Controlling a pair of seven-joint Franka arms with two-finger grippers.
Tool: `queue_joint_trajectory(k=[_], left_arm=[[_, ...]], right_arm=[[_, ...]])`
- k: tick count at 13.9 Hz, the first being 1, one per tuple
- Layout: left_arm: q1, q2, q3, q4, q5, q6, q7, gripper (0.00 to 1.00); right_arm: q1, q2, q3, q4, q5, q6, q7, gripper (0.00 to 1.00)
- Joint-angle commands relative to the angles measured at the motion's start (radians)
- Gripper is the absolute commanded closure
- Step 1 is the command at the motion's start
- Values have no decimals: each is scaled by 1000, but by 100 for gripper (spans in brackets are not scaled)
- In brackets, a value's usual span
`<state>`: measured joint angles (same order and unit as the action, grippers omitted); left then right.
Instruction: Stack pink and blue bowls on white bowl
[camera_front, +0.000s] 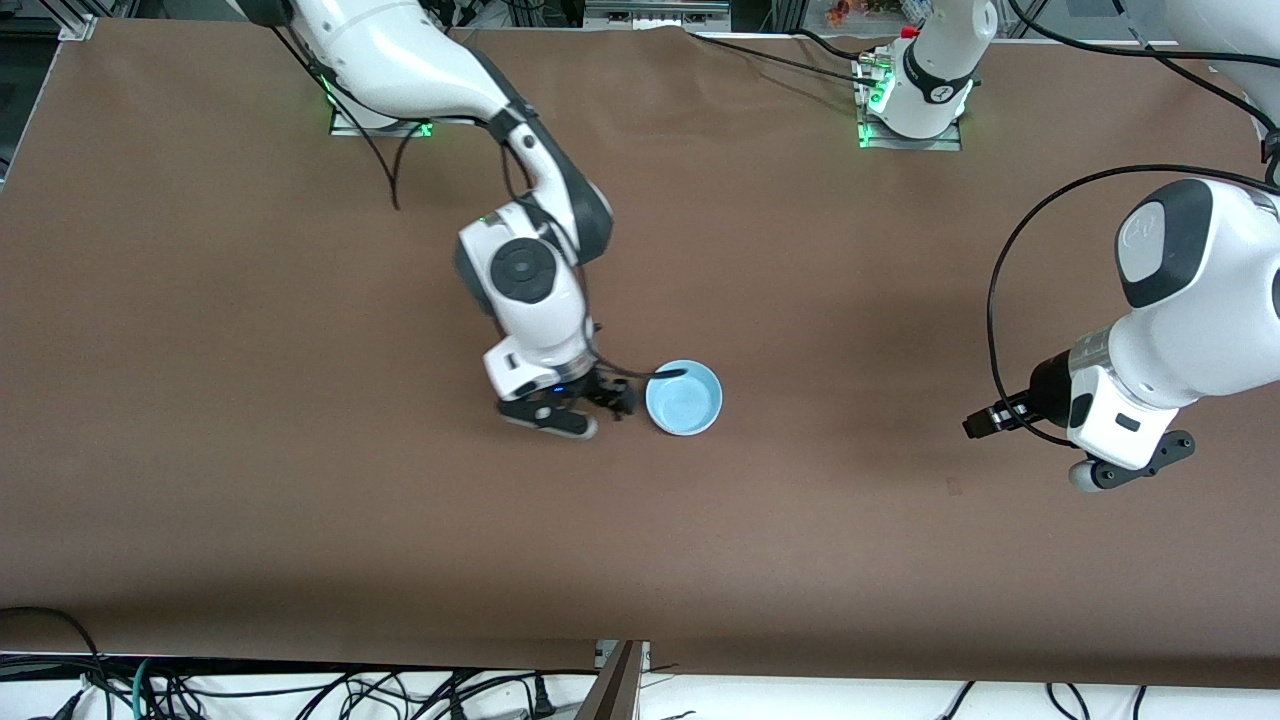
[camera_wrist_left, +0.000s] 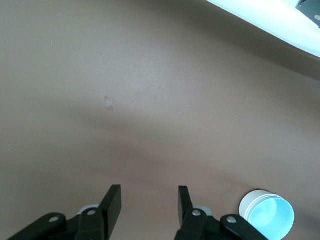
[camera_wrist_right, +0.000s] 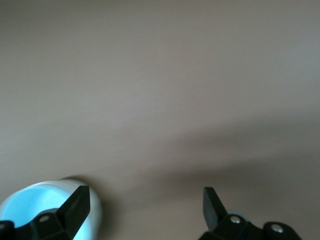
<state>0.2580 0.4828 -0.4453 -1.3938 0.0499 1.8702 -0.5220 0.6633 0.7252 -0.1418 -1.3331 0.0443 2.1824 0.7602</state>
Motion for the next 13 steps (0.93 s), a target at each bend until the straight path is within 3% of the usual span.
queue_joint_trajectory(k=[1,5,8,9,11,13], left_arm=[[4,-21,2,-19,15,-6,22,46],[4,-21,2,-19,15,-6,28,46],[6,-26,3,-19,34,-25,86,45],[7,-30,5,-19,34,-29,86,44],[21,-56,4,-19,36,-55,108,43],[38,-93,4,-19,36,-103,157,43]], right_arm=[[-7,-91,-102,-24,-9,-184,-306,0],[-20,-225,-266,-20,3,-471,-737,0],[-82,-372,-263,-35,-1,-588,-743,0],[-117,-409,-239,-41,-13,-636,-751,0],[-286,-490,-86,-41,-79,-711,-757,0],[-390,-573,16,-60,-87,-711,-753,0]])
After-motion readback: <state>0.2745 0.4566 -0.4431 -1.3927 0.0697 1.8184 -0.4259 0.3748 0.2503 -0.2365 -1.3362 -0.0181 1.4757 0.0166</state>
